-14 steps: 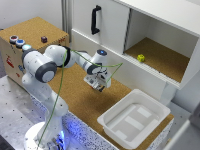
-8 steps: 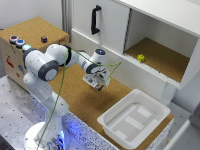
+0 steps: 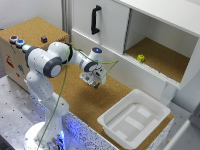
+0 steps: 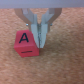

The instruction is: Push the pink block towards the left

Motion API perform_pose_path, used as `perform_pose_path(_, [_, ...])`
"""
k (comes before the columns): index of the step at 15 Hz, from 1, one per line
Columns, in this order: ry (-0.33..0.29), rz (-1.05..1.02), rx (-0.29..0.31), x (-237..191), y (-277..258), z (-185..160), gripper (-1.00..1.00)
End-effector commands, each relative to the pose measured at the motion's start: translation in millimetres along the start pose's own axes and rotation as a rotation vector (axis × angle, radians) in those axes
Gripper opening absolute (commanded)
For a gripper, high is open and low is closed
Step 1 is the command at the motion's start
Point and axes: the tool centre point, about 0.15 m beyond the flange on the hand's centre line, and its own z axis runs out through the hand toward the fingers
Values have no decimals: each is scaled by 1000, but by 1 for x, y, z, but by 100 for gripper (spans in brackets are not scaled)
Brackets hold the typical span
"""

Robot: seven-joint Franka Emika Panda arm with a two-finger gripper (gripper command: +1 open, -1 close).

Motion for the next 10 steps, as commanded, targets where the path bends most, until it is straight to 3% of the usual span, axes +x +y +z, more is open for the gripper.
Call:
perform_pose_path(1, [-95,-15,-5,12,-66,18,-100])
perform_pose_path(10, [-134,-63,20,16,-139,33,-100])
